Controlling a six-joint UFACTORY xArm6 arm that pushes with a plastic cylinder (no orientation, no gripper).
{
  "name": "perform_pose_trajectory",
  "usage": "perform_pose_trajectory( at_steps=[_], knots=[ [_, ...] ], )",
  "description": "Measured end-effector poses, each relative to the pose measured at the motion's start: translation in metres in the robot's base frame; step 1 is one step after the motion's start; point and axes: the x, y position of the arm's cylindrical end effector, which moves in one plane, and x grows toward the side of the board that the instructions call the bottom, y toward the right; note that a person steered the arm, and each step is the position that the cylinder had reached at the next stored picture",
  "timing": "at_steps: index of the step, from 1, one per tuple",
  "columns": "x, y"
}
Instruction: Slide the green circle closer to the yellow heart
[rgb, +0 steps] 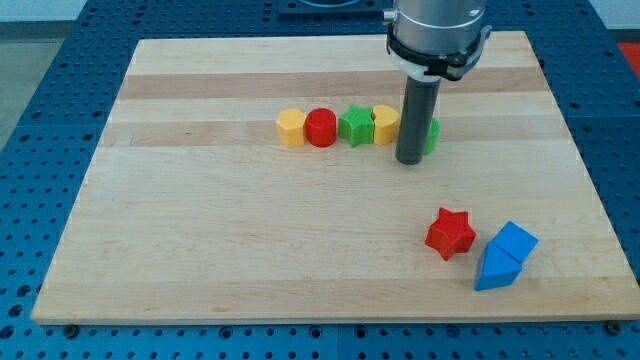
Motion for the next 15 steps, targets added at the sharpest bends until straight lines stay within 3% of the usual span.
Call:
perform_pose_trajectory(
  at_steps=[8, 15],
  knots=[
    [-0.003, 0.036],
    [-0.049, 0.092]
  ],
)
